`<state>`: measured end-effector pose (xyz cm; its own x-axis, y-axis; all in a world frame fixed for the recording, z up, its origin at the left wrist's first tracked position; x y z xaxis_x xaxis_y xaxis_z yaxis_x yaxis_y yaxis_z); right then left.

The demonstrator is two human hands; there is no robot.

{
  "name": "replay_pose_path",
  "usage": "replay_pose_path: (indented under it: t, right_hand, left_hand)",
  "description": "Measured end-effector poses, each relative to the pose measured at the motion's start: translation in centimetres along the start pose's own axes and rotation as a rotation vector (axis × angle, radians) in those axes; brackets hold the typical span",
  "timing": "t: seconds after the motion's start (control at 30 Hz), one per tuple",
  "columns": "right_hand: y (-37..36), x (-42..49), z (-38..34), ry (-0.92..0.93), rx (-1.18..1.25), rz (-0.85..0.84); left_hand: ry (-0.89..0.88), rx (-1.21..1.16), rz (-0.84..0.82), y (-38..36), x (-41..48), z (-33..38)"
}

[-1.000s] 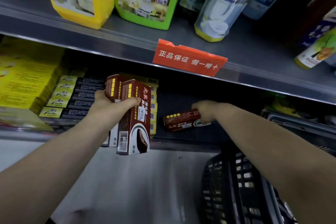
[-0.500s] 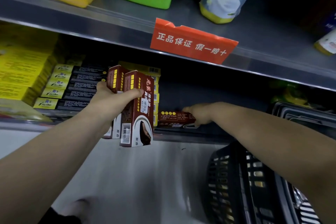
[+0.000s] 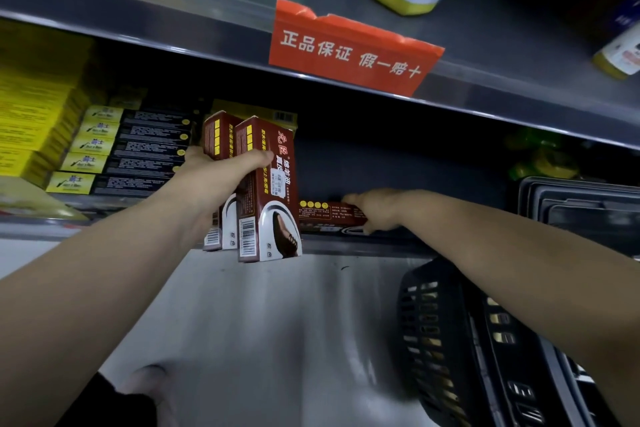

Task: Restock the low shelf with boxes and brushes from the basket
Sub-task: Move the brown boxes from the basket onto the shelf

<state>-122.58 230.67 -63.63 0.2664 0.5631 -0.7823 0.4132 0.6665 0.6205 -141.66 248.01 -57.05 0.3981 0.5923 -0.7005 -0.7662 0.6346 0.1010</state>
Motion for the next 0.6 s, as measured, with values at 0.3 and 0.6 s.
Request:
replay_pose_path:
  t: [0.3, 0.6]
  right_hand:
    - [5.8, -4.6, -5.2, 0.165, 0.762, 0.268]
    - [6.0, -6.5, -8.1, 0.233, 1.462, 0.229]
  left_hand:
    - [0.064, -0.035, -0.078, -0.4, -0.3, -0.2]
    - [0.137, -0.126, -0.213, -1.8, -0.8, -0.6]
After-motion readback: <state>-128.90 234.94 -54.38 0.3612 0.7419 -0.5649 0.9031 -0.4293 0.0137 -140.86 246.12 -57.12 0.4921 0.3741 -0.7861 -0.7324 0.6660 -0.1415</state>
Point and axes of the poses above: each hand's wrist, its own x-axis towards the middle knuckle, its own y-axis out of the back of the hand, z = x × y, the point moved 4 cm from there along x, towards the middle knuckle, and after that the axes turned 7 degrees about y, right-handed, at the moved point
